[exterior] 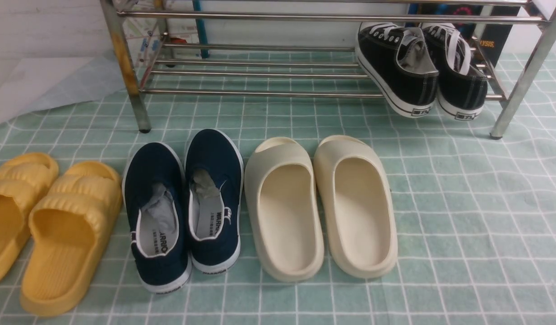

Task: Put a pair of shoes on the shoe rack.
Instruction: Use the left arm to grab the shoe closest to it

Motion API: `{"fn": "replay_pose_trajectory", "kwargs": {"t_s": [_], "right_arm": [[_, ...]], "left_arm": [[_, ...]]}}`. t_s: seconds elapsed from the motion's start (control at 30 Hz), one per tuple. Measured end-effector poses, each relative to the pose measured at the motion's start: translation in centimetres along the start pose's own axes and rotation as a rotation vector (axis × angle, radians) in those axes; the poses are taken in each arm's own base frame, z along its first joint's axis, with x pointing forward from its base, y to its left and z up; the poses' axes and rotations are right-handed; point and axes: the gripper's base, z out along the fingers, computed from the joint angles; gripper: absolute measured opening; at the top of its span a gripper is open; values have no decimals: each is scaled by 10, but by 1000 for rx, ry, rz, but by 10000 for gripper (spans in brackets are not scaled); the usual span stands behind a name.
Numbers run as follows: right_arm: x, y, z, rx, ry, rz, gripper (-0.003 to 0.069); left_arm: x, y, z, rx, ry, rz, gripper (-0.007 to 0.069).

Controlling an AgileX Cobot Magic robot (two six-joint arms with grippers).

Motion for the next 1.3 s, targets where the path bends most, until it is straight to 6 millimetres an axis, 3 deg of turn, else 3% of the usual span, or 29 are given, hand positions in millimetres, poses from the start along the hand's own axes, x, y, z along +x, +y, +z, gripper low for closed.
{"fn": "replay_pose_trajectory", "kwargs": {"t_s": [0.07,0.13,0.23,0.3,0.33,0.4,0.43,0.47,0.6,0.8,0.93,1.03,1.2,1.3], "right_arm": [[0,0,0,0,0,0,237],[0,0,0,0,0,0,237],[0,0,0,0,0,0,237],[0,0,0,0,0,0,237],[0,0,0,0,0,0,237],[0,0,0,0,0,0,237],[0,0,0,0,0,0,237],[0,0,0,0,0,0,237],[0,0,0,0,0,0,237],[0,0,0,0,0,0,237],[0,0,0,0,0,0,239],[0,0,0,0,0,0,239],[0,0,0,0,0,0,239],[0,0,0,0,0,0,239]], "left_arm": [[-26,-18,20,-6,69,31,93],[-36,-26,34,-36,166,84,15],[-32,-26,57,-122,401,190,-13],[-14,-17,70,-198,581,205,-13],[-13,-17,70,-201,588,205,-13],[19,0,81,-312,776,119,-13],[21,1,82,-320,787,110,-13],[39,8,87,-381,866,40,-13],[74,21,94,-486,1072,-60,-13],[110,20,117,-501,1474,-162,-13],[153,30,136,-475,1800,-237,-13],[179,43,136,-510,1899,-263,-13],[204,57,130,-564,1969,-283,13],[218,65,125,-596,2004,-294,100]]}}
